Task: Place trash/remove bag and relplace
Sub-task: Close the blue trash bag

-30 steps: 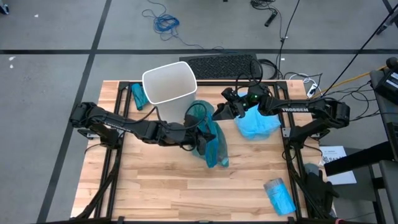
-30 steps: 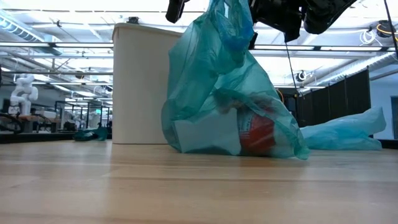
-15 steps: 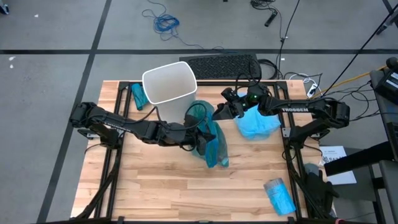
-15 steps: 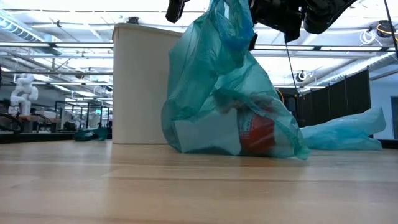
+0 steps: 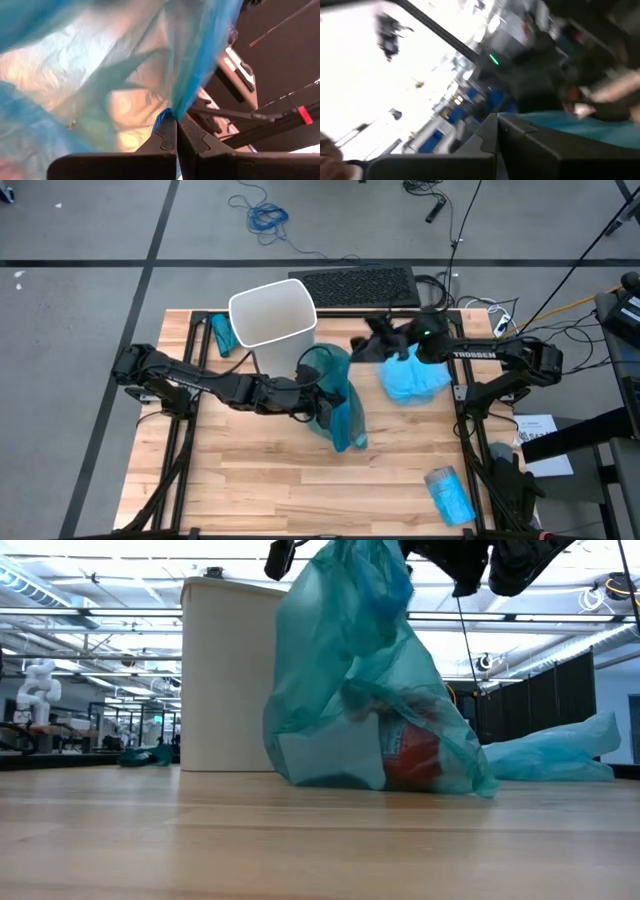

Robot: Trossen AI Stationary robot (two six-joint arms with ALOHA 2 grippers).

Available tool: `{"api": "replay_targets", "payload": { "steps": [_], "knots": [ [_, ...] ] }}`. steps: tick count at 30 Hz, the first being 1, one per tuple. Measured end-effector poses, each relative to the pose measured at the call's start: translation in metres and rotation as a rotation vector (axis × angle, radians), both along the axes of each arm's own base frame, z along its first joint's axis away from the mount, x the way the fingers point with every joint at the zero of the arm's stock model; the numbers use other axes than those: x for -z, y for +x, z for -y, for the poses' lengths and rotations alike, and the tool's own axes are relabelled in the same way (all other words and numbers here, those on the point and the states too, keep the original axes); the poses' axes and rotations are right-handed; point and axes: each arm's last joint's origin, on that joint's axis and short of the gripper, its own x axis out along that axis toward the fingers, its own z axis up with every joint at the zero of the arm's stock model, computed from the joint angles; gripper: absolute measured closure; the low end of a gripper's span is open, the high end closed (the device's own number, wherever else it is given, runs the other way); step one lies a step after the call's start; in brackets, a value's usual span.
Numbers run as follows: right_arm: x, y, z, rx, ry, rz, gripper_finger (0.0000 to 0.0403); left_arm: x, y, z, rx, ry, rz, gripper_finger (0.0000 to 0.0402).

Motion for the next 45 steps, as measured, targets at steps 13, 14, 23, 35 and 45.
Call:
{"api": "replay_targets", "payload": {
  "steps": [13, 14, 23, 35, 45],
  "knots": [
    [-0.008, -0.008, 0.002, -0.073, 0.021, 0.009, 0.0403, 0.001, 0.000, 0.000, 0.000, 0.007, -0.014, 0.0402],
    [-0.008, -0.008, 0.002, -0.073, 0.021, 0.007, 0.0403, 0.001, 0.000, 0.000, 0.000, 0.007, -0.013, 0.0402],
    [0.020, 0.002, 0.005, -0.040, -0.033, -0.189, 0.0374, -0.011, 0.000, -0.002, 0.011, 0.059, 0.077, 0.0402],
    [0.021, 0.003, 0.006, -0.011, -0.043, -0.184, 0.0241, -0.006, -0.001, -0.002, 0.033, 0.055, 0.029, 0.0402],
    [0.022, 0.007, 0.004, 0.025, -0.038, -0.169, 0.0305, -0.005, -0.001, -0.002, 0.037, 0.053, 0.026, 0.0402]
  ]
}}
